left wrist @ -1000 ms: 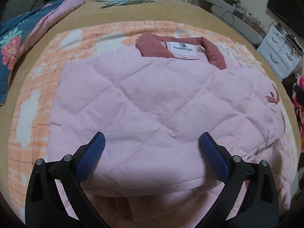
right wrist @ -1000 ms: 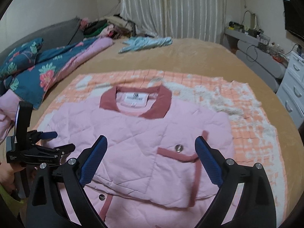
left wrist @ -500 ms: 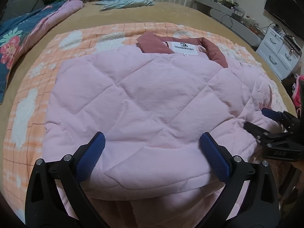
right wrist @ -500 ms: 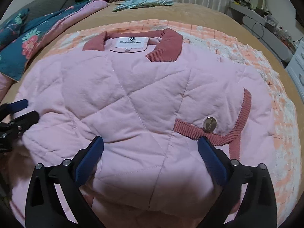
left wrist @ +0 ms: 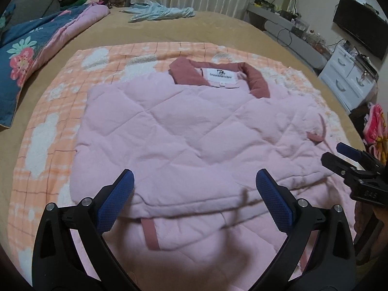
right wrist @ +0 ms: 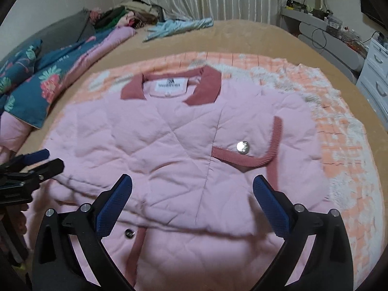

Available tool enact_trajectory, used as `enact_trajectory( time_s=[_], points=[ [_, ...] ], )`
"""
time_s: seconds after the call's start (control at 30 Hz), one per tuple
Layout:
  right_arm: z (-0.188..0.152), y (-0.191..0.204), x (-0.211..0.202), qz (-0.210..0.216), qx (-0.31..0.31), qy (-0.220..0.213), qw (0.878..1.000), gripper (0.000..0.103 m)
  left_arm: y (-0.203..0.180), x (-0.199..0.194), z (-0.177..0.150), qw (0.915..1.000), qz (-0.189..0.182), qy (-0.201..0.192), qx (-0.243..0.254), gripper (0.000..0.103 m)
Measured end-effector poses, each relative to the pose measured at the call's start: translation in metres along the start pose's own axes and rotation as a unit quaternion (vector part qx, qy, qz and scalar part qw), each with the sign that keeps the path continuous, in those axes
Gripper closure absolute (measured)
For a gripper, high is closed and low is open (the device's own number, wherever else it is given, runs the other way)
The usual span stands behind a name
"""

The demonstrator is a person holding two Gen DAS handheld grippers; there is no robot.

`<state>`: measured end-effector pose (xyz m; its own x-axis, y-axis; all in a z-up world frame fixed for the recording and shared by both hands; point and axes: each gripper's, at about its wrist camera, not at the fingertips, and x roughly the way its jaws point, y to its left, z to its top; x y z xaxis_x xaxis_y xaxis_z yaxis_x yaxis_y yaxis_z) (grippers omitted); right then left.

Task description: Fold large clothes

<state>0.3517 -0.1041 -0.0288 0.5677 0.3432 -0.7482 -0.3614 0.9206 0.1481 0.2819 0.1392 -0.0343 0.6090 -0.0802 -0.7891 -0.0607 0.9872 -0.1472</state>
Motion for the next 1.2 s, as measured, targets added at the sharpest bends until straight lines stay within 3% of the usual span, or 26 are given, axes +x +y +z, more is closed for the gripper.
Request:
enact_trajectory(
  time_s=[0.5,1.2],
  points=[
    [-0.002,0.008,-0.078,0.004,-0.001,-0.049,0.999,0.004,-0.026,-0.077,-0.003,0.999,-0.022,-0.038,0.002,0.009],
    [-0.009,0.007,-0.155,0.005,0.002,-0.104,0.995,0.004,-0.055,-0.142,-0.016,0.9958,-0.03,-0.085,0.011,0.009]
  ],
)
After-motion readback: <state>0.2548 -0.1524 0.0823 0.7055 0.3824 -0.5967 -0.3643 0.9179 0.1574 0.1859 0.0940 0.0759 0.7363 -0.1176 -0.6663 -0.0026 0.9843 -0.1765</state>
